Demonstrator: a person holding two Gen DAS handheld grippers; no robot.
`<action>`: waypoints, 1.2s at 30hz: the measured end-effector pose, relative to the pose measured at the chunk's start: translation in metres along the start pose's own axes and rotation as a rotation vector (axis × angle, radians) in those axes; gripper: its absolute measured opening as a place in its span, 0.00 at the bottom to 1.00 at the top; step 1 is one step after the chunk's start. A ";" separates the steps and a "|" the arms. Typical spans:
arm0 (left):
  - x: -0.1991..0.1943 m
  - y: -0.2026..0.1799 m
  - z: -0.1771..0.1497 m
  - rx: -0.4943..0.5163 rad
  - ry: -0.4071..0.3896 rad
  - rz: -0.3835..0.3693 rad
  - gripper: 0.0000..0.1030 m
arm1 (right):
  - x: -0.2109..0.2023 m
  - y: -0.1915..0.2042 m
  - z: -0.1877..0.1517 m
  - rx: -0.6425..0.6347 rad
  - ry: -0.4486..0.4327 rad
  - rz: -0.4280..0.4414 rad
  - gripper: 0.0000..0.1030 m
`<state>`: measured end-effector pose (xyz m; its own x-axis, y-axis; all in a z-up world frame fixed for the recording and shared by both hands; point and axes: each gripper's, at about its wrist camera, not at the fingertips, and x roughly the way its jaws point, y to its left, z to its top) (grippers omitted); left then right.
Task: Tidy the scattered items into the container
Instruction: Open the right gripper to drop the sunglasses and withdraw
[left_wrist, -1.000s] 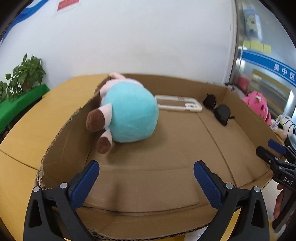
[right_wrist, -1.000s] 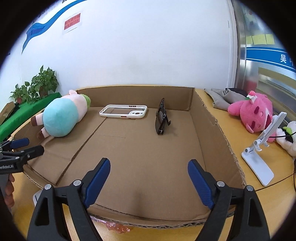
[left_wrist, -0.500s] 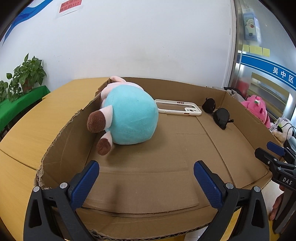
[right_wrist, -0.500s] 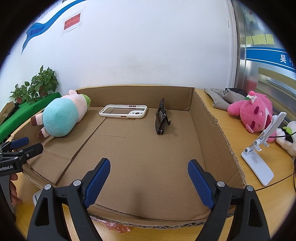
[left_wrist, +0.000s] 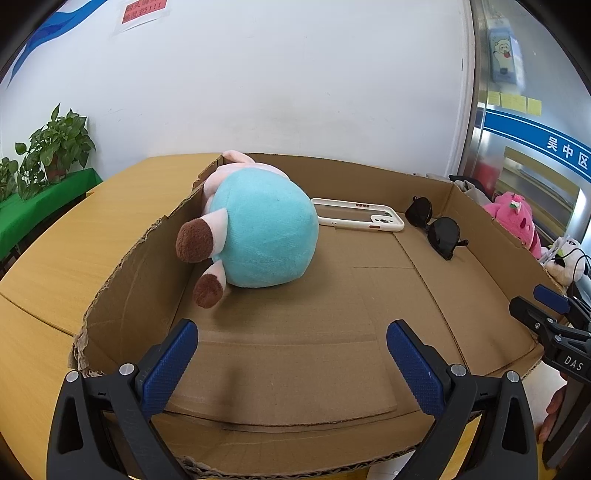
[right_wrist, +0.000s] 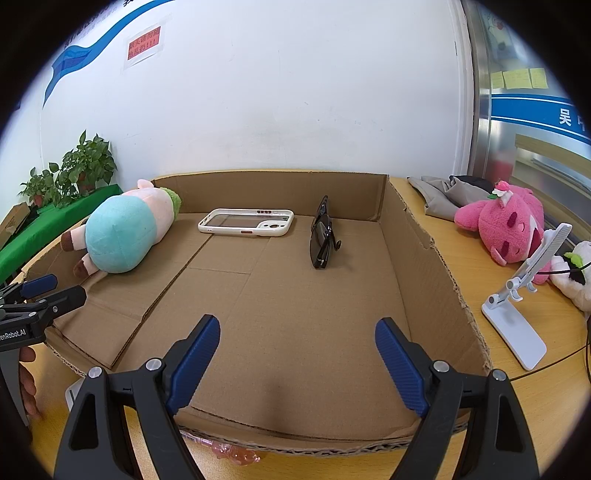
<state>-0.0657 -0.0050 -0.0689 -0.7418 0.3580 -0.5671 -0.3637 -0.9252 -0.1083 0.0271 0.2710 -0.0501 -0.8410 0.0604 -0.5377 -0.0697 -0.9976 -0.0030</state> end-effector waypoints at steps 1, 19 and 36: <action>0.000 0.000 0.000 0.000 0.000 0.000 1.00 | 0.000 0.000 0.000 0.000 0.000 0.000 0.83; -0.070 -0.012 -0.002 0.134 -0.182 -0.180 1.00 | 0.010 -0.004 0.016 0.037 0.085 0.050 0.99; -0.086 -0.053 -0.043 0.373 -0.019 -0.180 1.00 | -0.091 0.007 -0.045 0.004 0.094 0.287 0.99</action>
<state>0.0417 0.0081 -0.0495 -0.6564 0.5154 -0.5509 -0.6652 -0.7398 0.1006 0.1274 0.2573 -0.0394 -0.7734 -0.2280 -0.5916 0.1616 -0.9732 0.1638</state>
